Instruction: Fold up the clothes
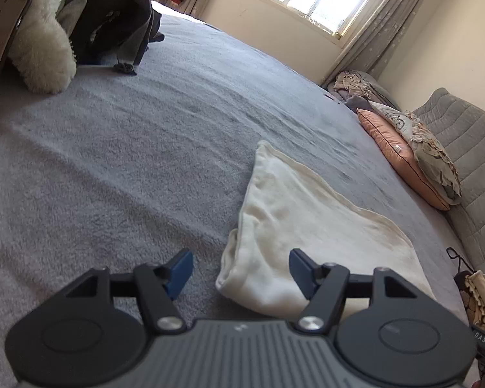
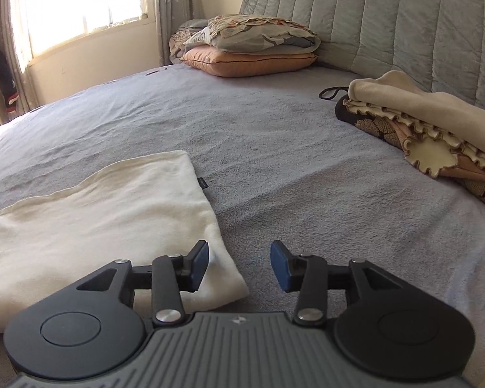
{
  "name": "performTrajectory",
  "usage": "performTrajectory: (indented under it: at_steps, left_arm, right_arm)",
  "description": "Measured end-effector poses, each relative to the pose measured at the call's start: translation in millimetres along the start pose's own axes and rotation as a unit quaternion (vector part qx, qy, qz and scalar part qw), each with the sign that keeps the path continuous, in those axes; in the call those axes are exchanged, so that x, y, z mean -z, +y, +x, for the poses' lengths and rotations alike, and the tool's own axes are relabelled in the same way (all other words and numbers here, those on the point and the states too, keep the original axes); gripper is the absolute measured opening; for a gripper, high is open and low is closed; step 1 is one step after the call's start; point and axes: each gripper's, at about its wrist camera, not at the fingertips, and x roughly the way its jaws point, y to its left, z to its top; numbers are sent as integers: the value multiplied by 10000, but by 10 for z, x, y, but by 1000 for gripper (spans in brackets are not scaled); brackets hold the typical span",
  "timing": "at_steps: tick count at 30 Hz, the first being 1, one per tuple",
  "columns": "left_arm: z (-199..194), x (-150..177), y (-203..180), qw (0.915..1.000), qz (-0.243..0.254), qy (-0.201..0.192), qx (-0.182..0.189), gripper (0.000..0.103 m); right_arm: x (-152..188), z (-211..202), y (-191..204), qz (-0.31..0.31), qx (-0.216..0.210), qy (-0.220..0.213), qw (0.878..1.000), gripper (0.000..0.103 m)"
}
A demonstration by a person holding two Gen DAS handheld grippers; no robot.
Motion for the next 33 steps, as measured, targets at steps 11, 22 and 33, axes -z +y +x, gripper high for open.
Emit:
performTrajectory:
  at_steps: [11, 22, 33]
  left_arm:
    - [109, -80, -667, 9878, 1540, -53, 220, 81]
    - [420, 155, -763, 9742, 2211, 293, 357, 85]
    - [359, 185, -478, 9712, 2261, 420, 623, 87]
  right_arm:
    - [53, -121, 699, -1128, -1396, -497, 9825, 55]
    - [152, 86, 854, -1258, -1829, -65, 9750, 57]
    - [197, 131, 566, -1432, -2263, 30, 9635, 59]
